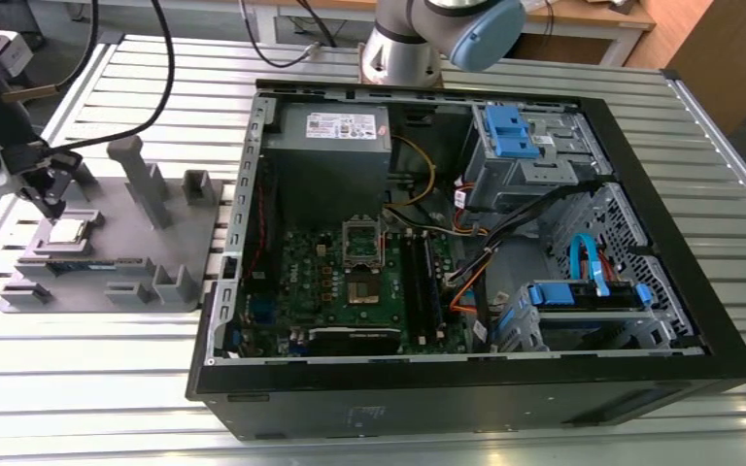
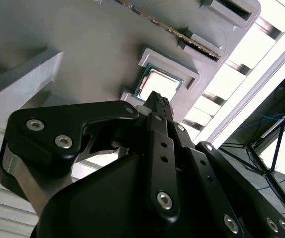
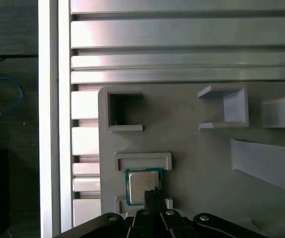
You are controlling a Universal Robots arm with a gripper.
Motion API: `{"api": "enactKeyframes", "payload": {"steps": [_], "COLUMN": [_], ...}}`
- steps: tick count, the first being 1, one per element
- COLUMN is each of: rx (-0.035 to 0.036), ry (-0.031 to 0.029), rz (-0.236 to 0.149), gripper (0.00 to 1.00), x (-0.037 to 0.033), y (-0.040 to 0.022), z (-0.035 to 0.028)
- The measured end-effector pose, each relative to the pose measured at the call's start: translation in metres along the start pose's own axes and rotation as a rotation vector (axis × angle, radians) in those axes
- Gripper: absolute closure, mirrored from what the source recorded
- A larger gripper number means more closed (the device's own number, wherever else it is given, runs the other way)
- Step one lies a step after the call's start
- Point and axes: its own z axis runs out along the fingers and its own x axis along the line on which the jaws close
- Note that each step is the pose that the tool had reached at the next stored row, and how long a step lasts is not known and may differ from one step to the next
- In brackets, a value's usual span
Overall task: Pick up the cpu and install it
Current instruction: 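Pick up the cpu and move it towards the insertion slot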
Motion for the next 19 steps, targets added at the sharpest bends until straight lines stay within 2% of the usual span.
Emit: {"api": "enactKeyframes", "payload": {"steps": [7, 19], "rx": [-0.0001, 0.0001], "ry": [-0.0002, 0.0001], "rz": [0.000, 0.000], "gripper": [0.89, 0.89], "x": [0.0007, 0.0008], "y": [-0.0002, -0.0005], "z": [0.0081, 0.0140]}}
